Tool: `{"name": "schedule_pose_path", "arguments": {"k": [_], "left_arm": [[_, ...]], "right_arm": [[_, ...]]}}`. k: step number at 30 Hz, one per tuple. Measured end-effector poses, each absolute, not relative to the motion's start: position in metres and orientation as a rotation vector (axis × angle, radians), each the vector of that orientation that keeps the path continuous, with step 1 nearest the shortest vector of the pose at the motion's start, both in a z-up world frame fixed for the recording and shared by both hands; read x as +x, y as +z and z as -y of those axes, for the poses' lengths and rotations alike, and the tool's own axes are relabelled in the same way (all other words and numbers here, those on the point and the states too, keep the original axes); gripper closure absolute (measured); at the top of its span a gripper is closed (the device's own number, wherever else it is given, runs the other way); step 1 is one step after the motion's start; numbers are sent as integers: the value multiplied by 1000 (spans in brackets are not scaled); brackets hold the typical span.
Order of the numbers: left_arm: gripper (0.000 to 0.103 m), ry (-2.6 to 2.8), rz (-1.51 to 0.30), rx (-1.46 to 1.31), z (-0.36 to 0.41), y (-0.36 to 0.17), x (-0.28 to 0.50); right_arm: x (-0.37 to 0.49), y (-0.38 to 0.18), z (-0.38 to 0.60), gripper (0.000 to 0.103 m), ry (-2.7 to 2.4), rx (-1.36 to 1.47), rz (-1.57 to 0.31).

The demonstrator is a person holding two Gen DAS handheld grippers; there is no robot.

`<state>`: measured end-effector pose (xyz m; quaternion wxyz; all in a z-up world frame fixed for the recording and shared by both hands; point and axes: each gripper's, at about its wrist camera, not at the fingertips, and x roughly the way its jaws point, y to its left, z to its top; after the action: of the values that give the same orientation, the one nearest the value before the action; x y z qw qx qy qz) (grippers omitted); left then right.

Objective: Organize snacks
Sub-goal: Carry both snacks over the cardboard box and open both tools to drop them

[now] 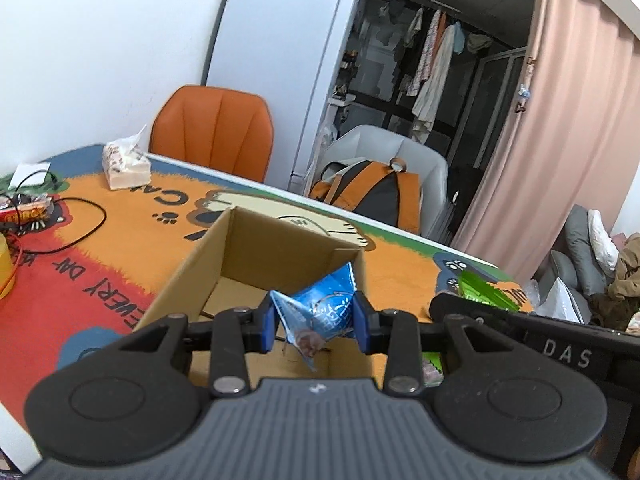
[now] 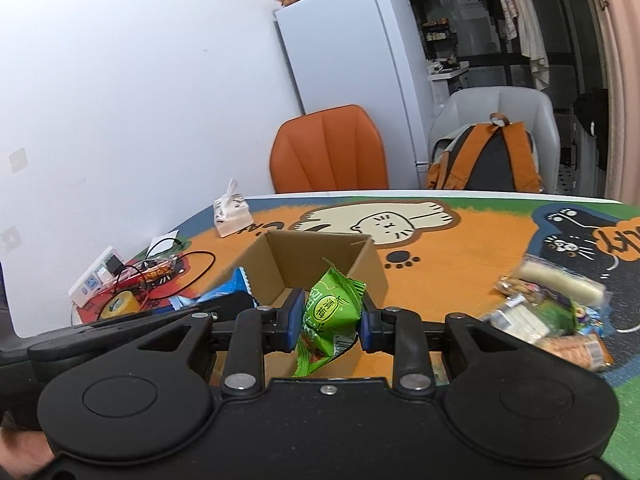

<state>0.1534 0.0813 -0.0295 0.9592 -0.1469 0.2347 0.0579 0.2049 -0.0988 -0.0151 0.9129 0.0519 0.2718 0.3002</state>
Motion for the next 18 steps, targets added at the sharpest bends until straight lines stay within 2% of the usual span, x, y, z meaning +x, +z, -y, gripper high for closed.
{"name": "schedule_pose_path", "arguments": {"k": [11,14,18], "left_arm": [[66,188,-546,-300,-106,-39,172],[60,228,-569,-300,-107,-44,174],[41,229,-569,-325,-110,-46,167]], "right_arm": [[223,-13,63,74,666,119,-618],[226,-16,55,74,676,120,-633],[230,-20,49,74,676,122,-646]]}}
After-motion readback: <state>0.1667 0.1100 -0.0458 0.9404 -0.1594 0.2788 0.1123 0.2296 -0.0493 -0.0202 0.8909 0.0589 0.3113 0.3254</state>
